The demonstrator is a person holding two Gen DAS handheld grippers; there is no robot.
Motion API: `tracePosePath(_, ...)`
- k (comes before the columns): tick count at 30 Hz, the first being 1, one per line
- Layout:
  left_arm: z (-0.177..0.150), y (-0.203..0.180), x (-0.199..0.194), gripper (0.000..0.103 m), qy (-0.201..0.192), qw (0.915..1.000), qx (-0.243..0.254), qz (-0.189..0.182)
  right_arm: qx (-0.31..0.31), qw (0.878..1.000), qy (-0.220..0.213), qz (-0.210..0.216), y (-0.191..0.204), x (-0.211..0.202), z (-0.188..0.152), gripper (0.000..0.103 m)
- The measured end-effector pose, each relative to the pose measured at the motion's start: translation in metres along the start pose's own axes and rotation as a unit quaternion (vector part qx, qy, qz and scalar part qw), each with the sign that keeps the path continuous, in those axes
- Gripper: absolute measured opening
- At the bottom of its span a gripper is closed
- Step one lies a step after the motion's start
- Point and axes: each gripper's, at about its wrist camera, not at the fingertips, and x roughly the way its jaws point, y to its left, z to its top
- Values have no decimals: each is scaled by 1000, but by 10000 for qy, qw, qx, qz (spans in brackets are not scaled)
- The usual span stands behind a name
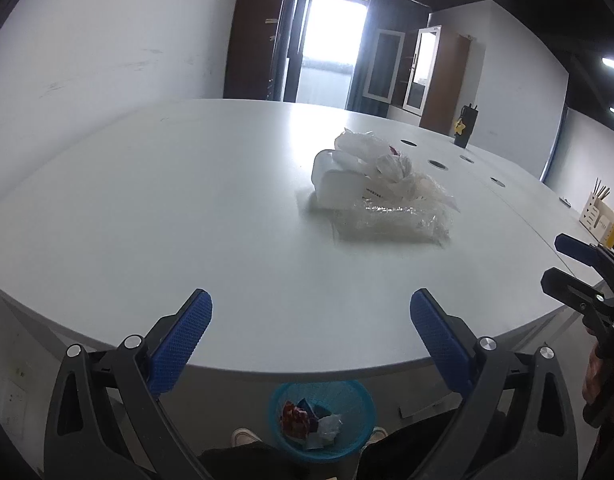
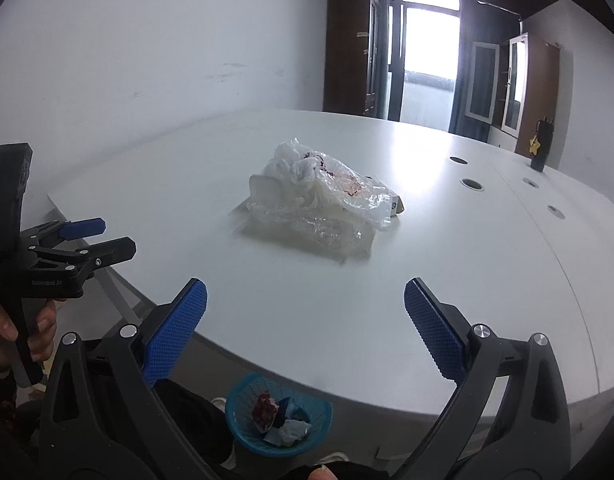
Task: Collect trash
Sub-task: 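Raise both grippers back toward the remaining bag and tub on the table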
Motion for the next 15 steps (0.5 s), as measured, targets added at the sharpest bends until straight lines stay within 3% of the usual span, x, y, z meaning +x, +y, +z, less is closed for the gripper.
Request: tracePosePath(15,28,13,24,97,3,9999,-64,-93,-413,9971,424,-483,-20,73,53,89)
